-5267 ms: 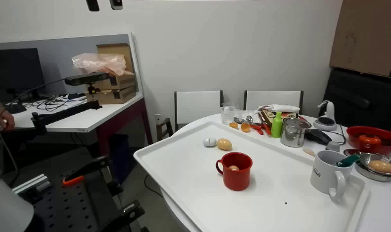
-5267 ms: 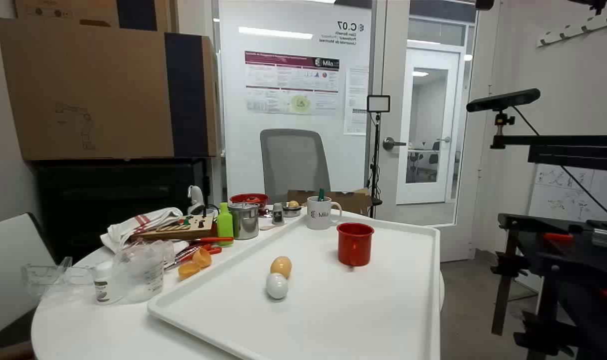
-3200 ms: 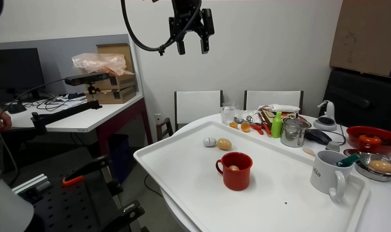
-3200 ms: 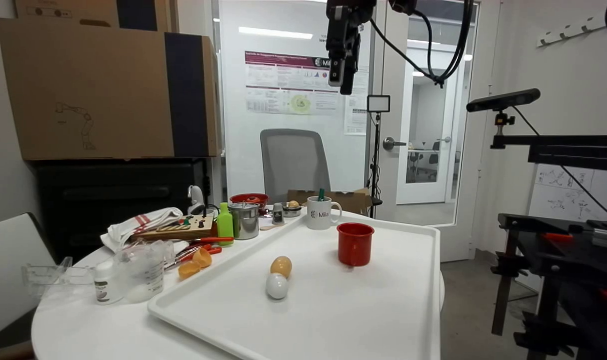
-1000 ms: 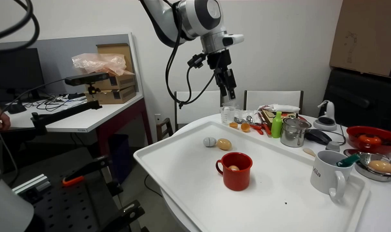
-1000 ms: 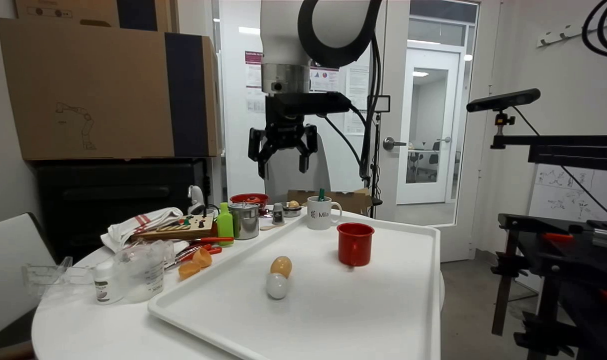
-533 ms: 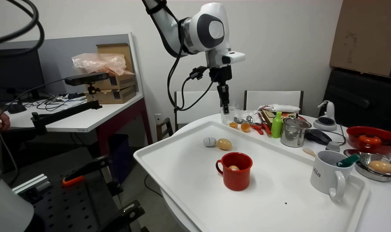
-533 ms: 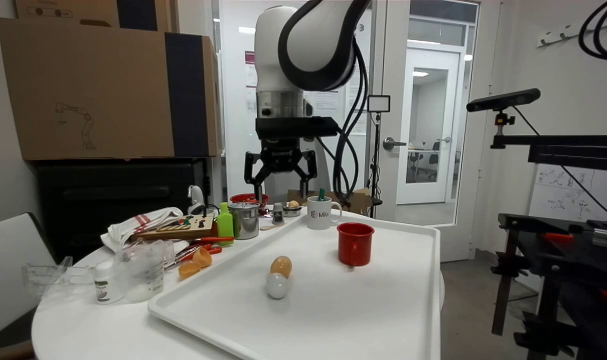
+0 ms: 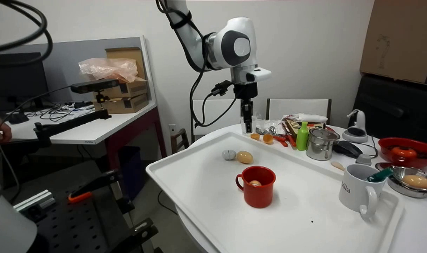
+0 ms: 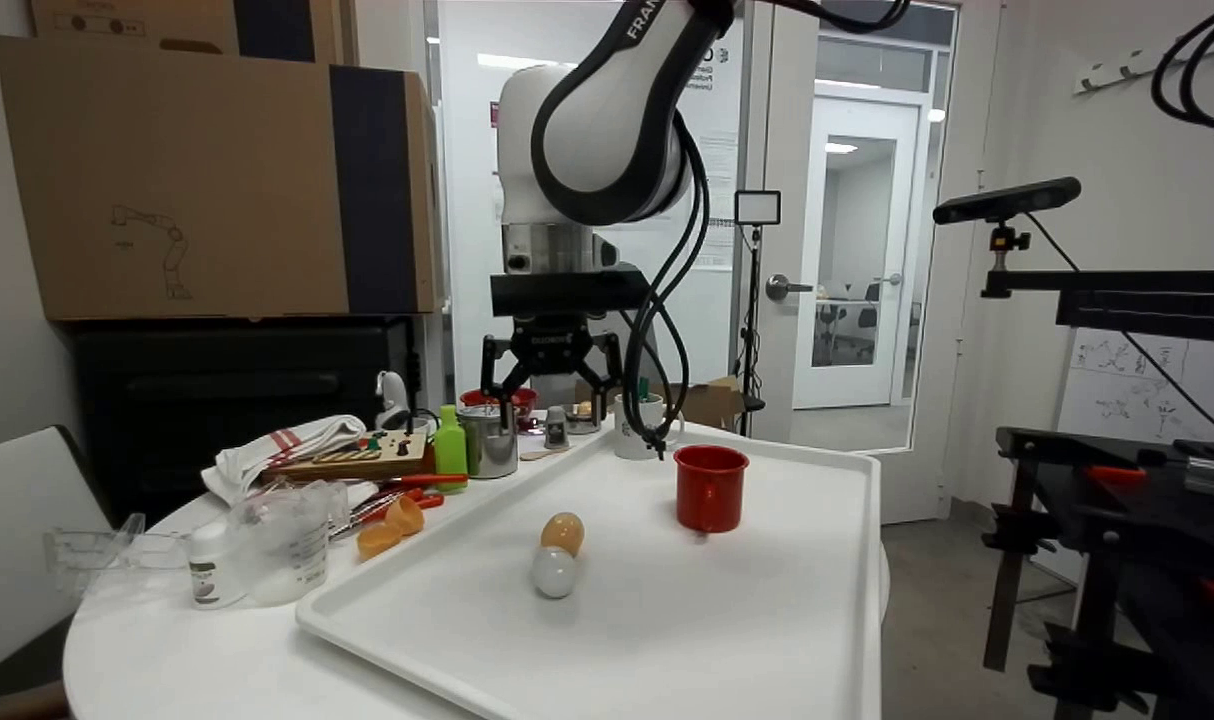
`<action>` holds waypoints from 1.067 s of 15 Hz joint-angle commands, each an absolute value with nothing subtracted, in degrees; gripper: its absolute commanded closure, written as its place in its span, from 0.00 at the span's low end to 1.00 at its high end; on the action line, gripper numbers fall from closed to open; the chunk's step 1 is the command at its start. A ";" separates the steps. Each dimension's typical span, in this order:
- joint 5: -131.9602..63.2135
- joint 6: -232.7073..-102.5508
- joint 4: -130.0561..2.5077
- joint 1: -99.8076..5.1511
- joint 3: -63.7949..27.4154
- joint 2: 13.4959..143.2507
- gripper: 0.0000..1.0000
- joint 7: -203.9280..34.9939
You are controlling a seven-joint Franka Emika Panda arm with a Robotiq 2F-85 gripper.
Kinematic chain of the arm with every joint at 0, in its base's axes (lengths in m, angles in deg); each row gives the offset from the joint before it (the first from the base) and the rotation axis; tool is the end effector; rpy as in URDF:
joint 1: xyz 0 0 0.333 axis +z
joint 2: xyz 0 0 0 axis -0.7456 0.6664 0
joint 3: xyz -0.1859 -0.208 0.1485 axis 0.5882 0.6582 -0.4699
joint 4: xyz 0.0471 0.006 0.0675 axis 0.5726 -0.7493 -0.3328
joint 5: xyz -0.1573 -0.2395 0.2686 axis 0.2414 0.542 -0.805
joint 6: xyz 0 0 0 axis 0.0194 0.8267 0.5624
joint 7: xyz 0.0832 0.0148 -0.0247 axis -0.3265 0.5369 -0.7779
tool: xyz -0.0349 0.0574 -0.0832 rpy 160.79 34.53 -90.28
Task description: Put one of the round objects in the mug
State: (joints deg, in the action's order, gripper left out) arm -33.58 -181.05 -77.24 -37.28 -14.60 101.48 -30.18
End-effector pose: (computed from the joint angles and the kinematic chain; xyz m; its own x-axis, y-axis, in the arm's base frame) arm 0.6425 0.0434 0.1551 0.6314 -0.7653 0.1251 -0.7731 -0.6338 0.0252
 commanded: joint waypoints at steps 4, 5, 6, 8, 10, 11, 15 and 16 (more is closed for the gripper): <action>-43.07 -179.03 -72.74 -40.71 -16.73 106.51 0.00 -27.73; -44.98 -178.70 -71.99 -41.28 -16.92 107.65 0.00 -27.09; -46.96 -178.61 -71.08 -42.11 -17.30 108.90 0.00 -26.58; -49.98 -179.85 -69.55 -43.36 -17.82 111.27 0.00 -25.59; -51.77 -180.96 -67.81 -44.15 -18.16 113.71 0.00 -25.44; -52.53 -180.71 -66.89 -44.48 -18.35 114.65 0.00 -25.36; -53.87 -180.87 -64.63 -44.61 -19.01 117.86 0.00 -24.86; -54.05 -180.78 -64.28 -44.58 -19.15 118.48 0.00 -24.72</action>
